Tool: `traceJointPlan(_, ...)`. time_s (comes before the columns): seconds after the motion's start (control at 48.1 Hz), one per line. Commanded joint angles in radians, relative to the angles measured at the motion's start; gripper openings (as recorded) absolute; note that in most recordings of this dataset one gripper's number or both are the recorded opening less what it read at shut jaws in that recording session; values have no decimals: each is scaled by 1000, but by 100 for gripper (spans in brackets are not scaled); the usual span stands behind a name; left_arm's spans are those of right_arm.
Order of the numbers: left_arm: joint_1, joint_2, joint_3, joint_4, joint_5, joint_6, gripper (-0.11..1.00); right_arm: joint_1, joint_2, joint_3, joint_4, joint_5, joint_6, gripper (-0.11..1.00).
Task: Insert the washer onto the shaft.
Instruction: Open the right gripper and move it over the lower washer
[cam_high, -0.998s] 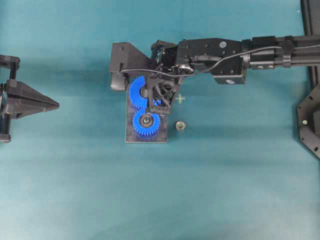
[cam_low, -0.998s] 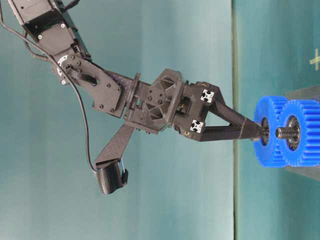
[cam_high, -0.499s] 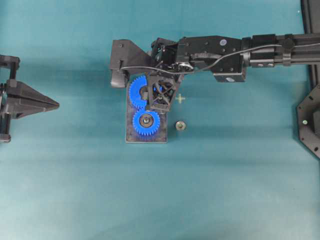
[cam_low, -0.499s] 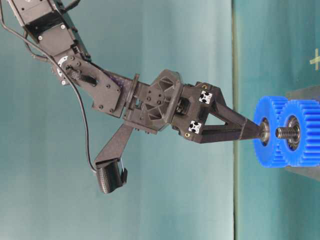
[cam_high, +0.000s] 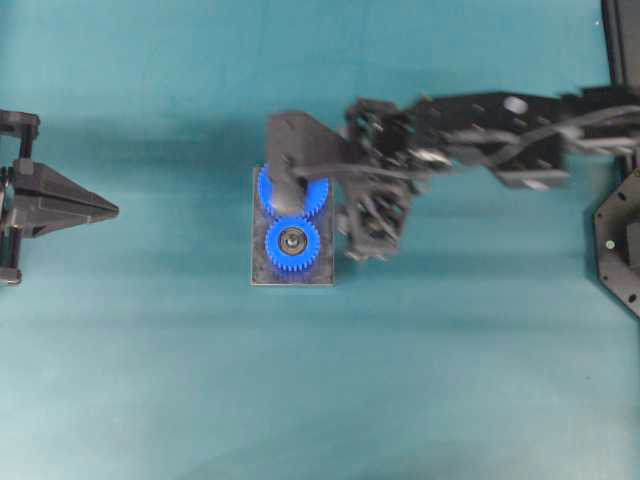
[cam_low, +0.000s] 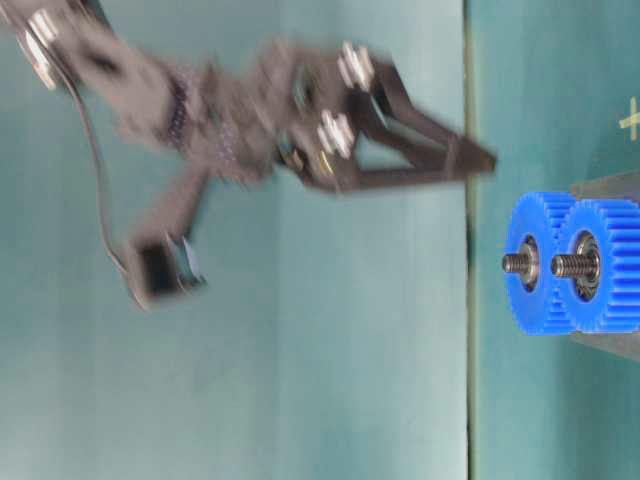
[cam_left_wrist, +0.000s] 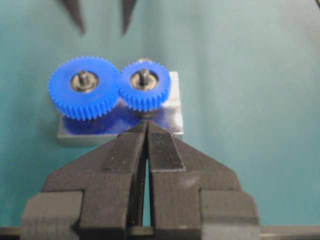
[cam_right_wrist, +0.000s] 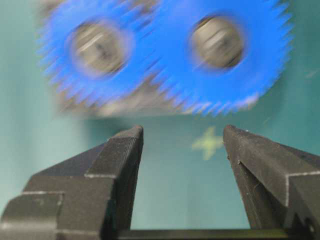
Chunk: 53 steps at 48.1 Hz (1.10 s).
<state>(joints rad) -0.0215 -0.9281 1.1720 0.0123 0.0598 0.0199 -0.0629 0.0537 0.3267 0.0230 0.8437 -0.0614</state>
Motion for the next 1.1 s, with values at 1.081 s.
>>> traceJointPlan(1.081,2,5,-29,3,-5,-2,1,75,64,255,0,-396,176,67)
